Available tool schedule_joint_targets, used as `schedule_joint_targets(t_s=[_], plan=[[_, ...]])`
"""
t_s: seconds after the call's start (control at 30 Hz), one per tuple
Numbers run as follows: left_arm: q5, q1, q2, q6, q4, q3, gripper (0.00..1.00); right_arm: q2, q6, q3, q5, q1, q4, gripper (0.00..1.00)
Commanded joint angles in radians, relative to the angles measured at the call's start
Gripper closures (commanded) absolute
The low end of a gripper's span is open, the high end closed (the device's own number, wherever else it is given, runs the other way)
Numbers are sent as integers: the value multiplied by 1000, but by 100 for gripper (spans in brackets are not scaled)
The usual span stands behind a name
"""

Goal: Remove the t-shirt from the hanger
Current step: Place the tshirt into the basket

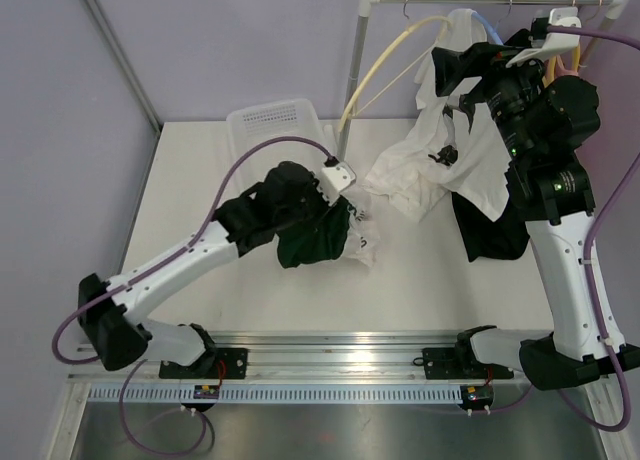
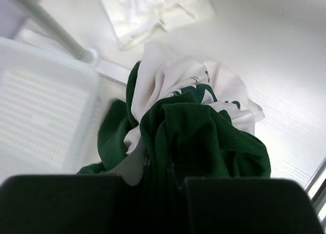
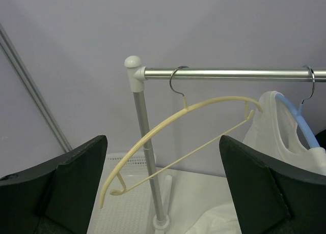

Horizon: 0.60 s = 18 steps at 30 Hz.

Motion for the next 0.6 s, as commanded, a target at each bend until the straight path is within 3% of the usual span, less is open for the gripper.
schedule_joint_targets(t_s=[0.0,0.27,0.57], plan=[[-47,43,-150,-26,40,56,100,11,6,39,-21,-3,31,1],[-119,166,-217,-23,-31,288,100,5,20,44,-36,-3,25,0],[-300,214,-27,63,-55,653,100,6,20,44,-36,-3,30,1]])
